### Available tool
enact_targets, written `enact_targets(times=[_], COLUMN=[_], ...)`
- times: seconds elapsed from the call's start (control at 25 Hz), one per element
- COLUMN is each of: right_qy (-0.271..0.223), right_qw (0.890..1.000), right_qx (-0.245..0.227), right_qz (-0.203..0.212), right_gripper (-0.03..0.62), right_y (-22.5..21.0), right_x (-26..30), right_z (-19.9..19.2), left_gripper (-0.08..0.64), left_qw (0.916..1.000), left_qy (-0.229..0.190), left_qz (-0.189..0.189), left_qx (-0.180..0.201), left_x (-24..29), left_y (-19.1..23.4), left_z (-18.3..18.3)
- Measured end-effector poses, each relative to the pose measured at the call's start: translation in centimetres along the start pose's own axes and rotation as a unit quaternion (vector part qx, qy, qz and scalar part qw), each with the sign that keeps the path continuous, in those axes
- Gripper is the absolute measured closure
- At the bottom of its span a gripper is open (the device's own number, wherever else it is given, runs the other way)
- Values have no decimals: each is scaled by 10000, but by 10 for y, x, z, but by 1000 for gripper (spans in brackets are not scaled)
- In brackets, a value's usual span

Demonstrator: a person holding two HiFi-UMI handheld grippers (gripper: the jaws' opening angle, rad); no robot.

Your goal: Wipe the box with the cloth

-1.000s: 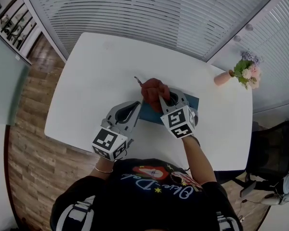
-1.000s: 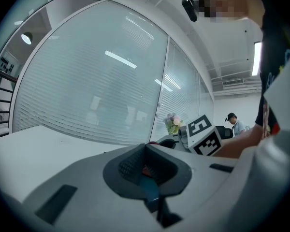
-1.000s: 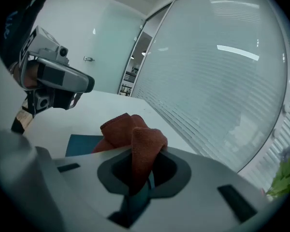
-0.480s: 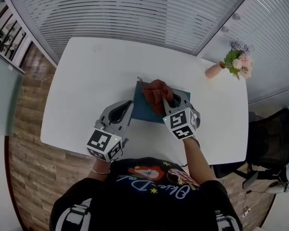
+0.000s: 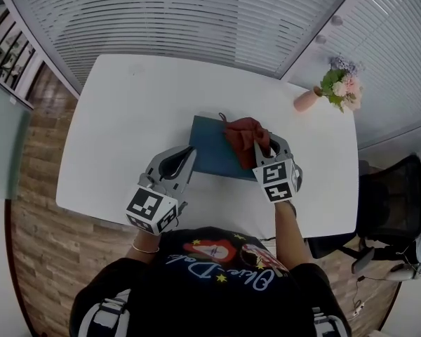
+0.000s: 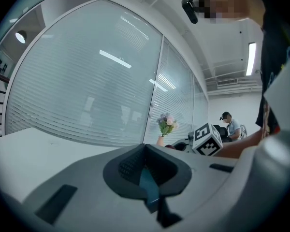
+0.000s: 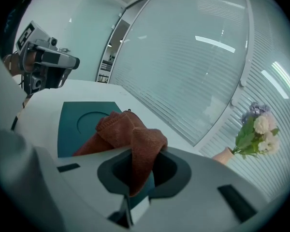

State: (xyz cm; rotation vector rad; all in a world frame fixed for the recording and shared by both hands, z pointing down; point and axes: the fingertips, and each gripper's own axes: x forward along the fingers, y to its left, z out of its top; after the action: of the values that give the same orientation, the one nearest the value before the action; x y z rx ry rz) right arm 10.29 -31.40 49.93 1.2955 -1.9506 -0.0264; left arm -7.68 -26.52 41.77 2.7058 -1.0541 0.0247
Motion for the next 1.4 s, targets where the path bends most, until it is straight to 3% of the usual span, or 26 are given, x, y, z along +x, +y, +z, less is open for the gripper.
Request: enact_targets(times=[0.52, 0.72, 0.88, 1.04, 1.4], right_qy=[281, 84, -437, -1069, -2273], right_qw=[9969, 9945, 9919, 9889, 9736], right_qx=[501, 654, 662, 515, 211], right_qz=[-529, -819, -991, -891, 41], right_gripper=[554, 554, 554, 554, 554], right_y=[-33, -48, -56, -46, 26], right_x=[-26, -45, -65, -82, -84], right_z=[-36, -29, 1, 46, 143], left_gripper=[557, 557, 557, 557, 557], left_qw=[9999, 9998, 9999, 9999, 9996], left_qy=[-5, 15, 37, 31, -3], left_qz=[-113, -132, -87, -4, 283], left_qx=[93, 123, 121, 105, 70], left_x=[-4, -7, -11, -18, -39], left_y=[-9, -12, -12, -13, -5], left_z=[5, 5, 3, 2, -1])
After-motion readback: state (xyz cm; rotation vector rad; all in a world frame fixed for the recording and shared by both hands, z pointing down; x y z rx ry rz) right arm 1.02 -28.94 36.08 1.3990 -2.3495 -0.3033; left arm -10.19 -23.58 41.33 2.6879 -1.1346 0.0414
